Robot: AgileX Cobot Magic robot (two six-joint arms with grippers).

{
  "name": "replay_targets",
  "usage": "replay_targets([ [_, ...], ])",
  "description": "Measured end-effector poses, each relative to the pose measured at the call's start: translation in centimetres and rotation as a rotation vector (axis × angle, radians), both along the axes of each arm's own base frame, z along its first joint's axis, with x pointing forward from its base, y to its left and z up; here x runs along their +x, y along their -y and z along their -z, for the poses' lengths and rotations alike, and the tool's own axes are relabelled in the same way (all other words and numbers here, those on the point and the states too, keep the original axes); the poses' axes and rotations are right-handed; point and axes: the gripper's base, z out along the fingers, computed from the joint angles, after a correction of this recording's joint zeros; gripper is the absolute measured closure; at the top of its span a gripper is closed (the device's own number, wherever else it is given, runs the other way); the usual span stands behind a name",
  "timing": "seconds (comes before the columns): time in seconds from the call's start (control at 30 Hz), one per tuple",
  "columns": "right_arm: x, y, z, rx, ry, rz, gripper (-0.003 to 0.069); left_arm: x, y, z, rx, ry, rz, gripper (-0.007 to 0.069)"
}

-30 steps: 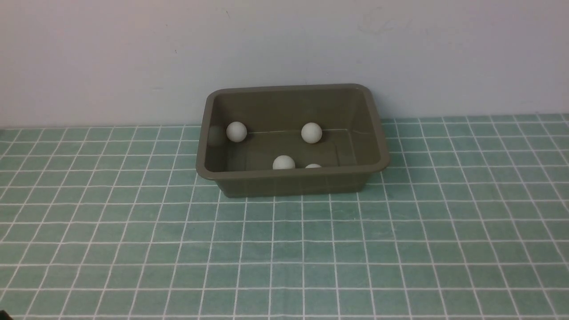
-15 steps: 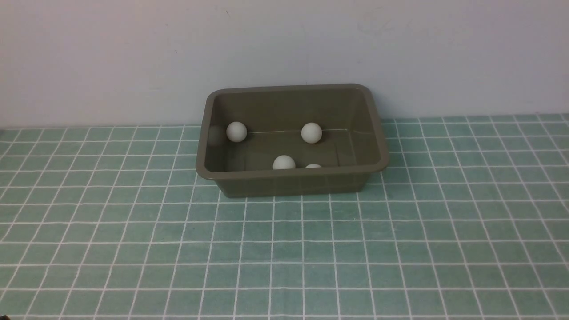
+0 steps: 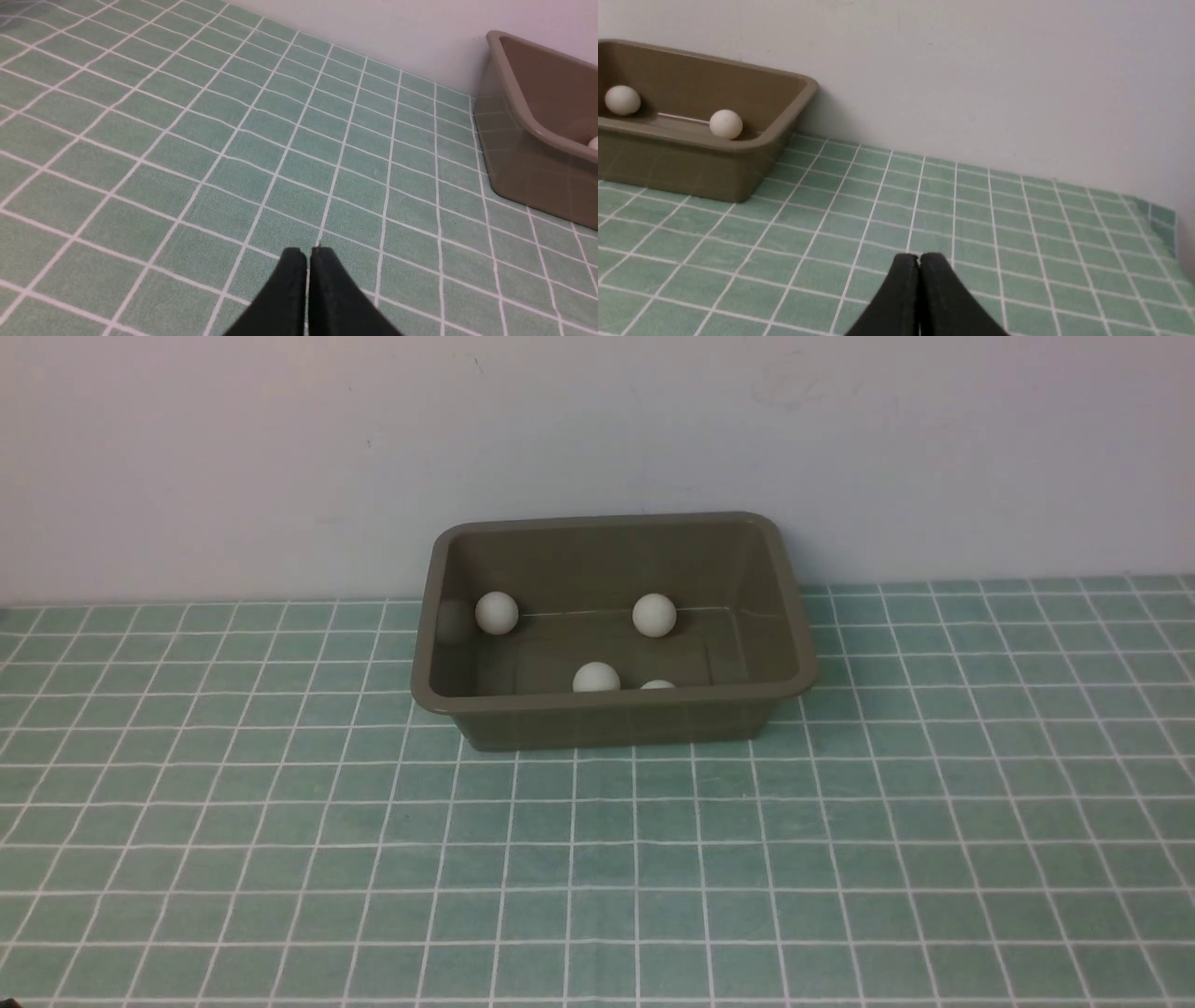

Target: Put the table tennis balls in the box on the green coffee tablecloth.

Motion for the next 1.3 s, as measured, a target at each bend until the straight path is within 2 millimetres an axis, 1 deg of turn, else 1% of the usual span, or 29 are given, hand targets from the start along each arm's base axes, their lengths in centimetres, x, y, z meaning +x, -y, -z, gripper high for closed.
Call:
replay_targets([
  [0.17,0.6,-0.1,3.3,0.067,-0.061,-0.001,0.0675,0.0,0.0,0.0,0.0,0.0,0.0,0.0629],
  [0.27,0.6,-0.2,4.4,0.097,-0.092,-0.003,0.0675,0.0,0.0,0.0,0.0,0.001,0.0,0.0629],
  [0.57,0.7,-0.3,4.4,0.14,-0.08,-0.004,0.0675,0.0,0.0,0.0,0.0,0.001,0.0,0.0629],
  [1.3,0.7,-0.3,4.4,0.145,-0.081,-0.005,0.0675,0.0,0.0,0.0,0.0,0.001,0.0,0.0629],
])
